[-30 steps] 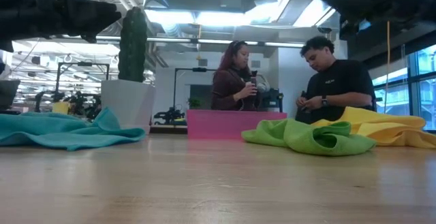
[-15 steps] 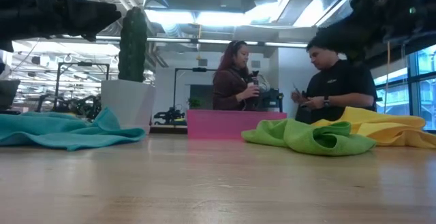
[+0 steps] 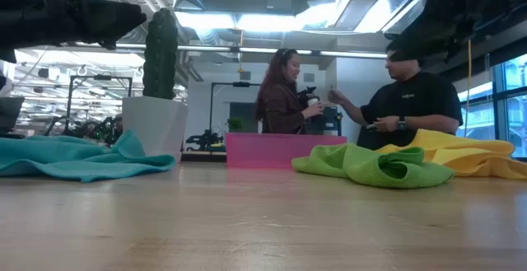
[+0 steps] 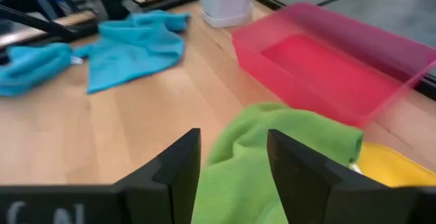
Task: Fold microfiber towels
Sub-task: Fold the green microfiber cloth
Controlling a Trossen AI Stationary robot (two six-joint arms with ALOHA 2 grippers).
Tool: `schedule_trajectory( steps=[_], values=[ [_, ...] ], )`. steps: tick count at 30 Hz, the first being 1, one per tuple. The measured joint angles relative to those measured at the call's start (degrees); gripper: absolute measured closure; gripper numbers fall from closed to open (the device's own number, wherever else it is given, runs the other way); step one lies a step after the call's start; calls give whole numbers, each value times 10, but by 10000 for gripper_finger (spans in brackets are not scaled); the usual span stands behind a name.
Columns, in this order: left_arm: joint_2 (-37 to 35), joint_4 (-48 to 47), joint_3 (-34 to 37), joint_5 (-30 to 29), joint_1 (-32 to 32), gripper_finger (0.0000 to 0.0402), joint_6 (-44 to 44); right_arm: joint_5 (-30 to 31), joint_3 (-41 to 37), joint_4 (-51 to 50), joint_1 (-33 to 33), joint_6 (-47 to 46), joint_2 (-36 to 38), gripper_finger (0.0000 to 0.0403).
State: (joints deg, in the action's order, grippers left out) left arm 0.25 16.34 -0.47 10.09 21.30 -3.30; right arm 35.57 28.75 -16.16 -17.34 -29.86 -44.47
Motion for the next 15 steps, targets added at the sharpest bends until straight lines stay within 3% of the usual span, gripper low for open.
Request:
schedule_trajectory(
  steps=[5,15],
  values=[
    [0,11,0,0,0,250,34,-9,0,1,13,-28,-60,232],
    [0,14,0,0,0,250,42,-123,0,0,57,-108,-174,233]
  ],
)
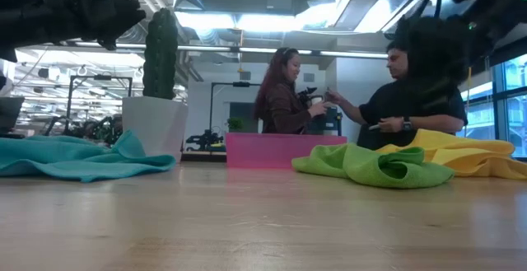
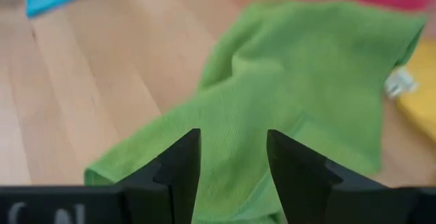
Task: Fold microfiber towels
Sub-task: Fold the green microfiber cloth
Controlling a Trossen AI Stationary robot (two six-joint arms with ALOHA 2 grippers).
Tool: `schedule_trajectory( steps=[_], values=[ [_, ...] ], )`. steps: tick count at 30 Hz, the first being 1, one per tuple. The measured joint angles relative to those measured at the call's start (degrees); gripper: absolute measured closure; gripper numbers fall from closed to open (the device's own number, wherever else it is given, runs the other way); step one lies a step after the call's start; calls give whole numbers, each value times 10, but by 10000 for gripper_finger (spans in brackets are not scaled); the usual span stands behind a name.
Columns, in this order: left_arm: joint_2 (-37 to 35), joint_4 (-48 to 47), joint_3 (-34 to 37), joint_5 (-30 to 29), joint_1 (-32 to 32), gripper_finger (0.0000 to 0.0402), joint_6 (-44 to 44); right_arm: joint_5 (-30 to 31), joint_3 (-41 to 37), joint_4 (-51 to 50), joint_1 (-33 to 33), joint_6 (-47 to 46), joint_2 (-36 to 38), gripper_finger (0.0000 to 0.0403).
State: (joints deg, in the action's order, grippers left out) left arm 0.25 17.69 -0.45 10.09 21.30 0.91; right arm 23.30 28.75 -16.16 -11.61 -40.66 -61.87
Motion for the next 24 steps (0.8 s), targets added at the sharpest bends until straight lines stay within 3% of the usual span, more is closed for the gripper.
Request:
schedule_trajectory(
  steps=[10,19,24],
  values=[
    [0,0,0,0,0,250,0,-54,0,-1,41,-23,-70,233],
    [0,0,0,0,0,250,1,-50,0,-37,83,-8,-100,235],
    [0,0,0,0,0,250,0,-51,1,-40,93,5,-107,286]
  ],
)
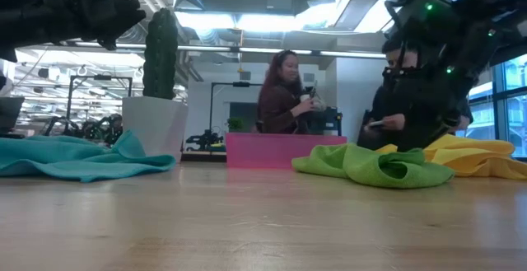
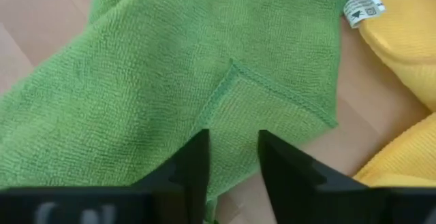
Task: Fold microfiber towels
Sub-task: Fold the green microfiber cloth
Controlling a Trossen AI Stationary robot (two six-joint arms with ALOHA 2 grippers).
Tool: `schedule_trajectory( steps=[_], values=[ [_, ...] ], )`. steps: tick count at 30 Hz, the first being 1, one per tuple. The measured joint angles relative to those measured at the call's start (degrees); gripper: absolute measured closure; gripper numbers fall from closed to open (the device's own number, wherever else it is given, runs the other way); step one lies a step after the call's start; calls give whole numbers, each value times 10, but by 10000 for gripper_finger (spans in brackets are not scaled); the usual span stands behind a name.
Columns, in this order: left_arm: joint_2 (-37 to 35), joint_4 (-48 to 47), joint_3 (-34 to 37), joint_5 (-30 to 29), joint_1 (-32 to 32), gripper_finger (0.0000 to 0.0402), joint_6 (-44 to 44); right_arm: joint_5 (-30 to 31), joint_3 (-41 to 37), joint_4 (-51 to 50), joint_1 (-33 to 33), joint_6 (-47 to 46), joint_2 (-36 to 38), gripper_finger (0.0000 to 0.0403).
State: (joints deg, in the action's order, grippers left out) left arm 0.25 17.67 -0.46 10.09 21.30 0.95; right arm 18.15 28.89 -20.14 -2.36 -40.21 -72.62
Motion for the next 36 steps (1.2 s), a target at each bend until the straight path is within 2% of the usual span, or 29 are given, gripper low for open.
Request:
schedule_trajectory(
  steps=[5,10,16,24,29,33,36],
  values=[
    [0,0,0,-7,0,250,0,2,33,-29,-2,9,0,389],
    [0,0,0,-10,0,250,0,30,65,-31,-27,23,0,397],
    [0,0,0,-10,0,250,0,32,82,-32,-58,18,0,391],
    [0,-1,0,-11,0,250,1,35,64,-54,-65,16,-39,348],
    [0,0,0,-11,0,250,0,35,71,-26,-64,29,-60,279],
    [0,0,0,-11,0,250,0,67,88,-34,-63,43,-62,221],
    [0,0,0,-11,0,250,0,76,89,-64,-61,18,-64,197]
  ],
)
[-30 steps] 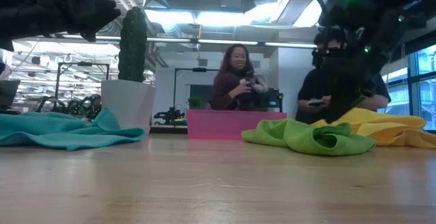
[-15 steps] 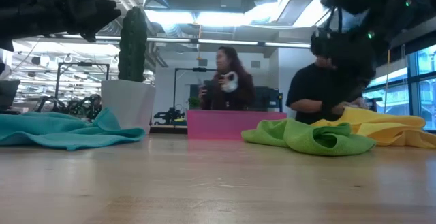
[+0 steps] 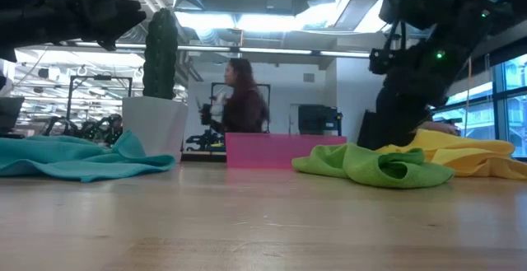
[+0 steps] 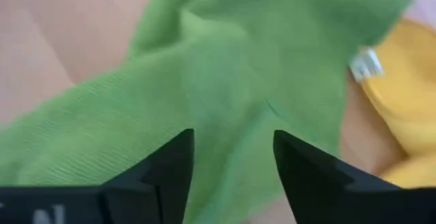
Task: Fold microfiber towels
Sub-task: Fold the green microfiber cloth
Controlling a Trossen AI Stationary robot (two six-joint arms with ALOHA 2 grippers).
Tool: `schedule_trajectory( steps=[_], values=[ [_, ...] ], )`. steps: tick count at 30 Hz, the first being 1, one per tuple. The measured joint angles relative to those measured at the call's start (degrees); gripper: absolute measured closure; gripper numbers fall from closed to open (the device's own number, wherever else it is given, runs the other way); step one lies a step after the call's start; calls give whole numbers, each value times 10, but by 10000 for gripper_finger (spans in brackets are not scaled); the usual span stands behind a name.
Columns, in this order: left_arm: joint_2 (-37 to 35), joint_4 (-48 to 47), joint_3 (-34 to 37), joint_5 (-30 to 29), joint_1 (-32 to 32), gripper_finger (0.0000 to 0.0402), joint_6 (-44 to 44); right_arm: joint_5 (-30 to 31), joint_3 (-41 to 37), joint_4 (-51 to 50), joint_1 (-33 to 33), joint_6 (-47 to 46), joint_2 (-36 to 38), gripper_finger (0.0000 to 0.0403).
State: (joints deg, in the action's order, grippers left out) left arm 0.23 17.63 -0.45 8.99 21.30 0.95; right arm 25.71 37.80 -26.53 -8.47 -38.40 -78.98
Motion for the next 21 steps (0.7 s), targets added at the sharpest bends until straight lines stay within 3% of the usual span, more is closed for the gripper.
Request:
schedule_trajectory(
  steps=[5,11,17,21],
  values=[
    [0,0,0,0,0,250,0,-33,-9,-53,12,-63,-8,201],
    [0,0,0,-4,0,250,0,-49,-16,-43,27,-65,-28,244],
    [0,0,0,-8,0,250,0,-49,-17,-39,45,-44,-36,304],
    [0,0,0,-9,0,250,0,-48,-11,-34,53,-15,-36,367]
  ],
)
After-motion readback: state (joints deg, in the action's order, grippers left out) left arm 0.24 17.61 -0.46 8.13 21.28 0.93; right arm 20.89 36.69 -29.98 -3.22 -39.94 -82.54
